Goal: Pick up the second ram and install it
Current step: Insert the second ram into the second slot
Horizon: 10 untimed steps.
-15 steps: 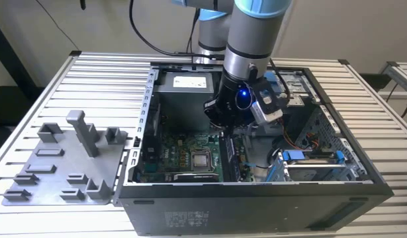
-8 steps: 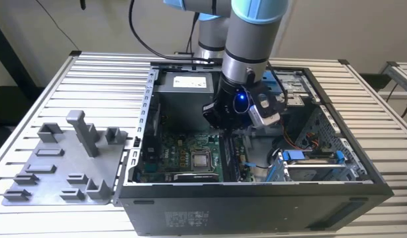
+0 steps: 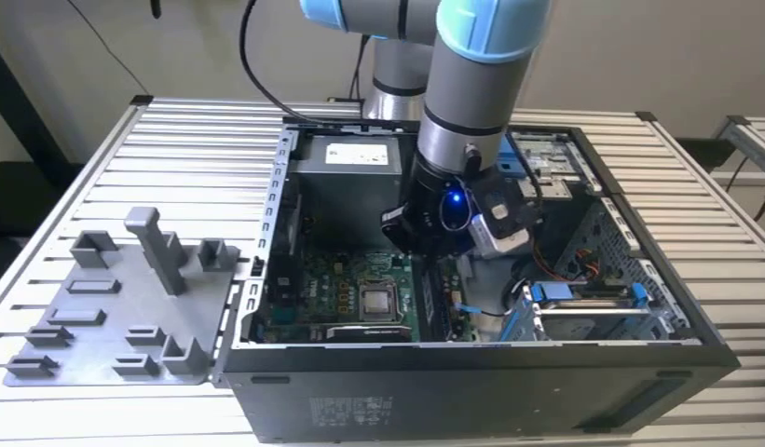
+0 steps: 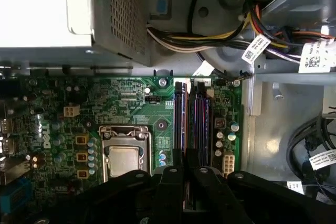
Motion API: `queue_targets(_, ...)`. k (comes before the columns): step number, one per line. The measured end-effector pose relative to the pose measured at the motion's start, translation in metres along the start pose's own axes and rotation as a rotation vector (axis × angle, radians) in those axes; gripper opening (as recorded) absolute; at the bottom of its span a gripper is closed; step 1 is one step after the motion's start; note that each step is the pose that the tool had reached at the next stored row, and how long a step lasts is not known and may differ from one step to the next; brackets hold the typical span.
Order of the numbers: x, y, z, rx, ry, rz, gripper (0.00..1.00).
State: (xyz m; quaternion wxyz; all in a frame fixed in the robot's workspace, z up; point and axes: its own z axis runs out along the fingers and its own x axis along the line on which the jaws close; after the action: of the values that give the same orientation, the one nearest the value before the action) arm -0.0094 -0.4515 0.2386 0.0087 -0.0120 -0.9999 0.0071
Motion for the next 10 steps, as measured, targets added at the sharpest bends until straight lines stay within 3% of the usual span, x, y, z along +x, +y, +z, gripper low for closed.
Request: queue_targets(10, -0.0007, -0.0048, 0.0073, 0.0029, 0.0025, 0.006, 0.14)
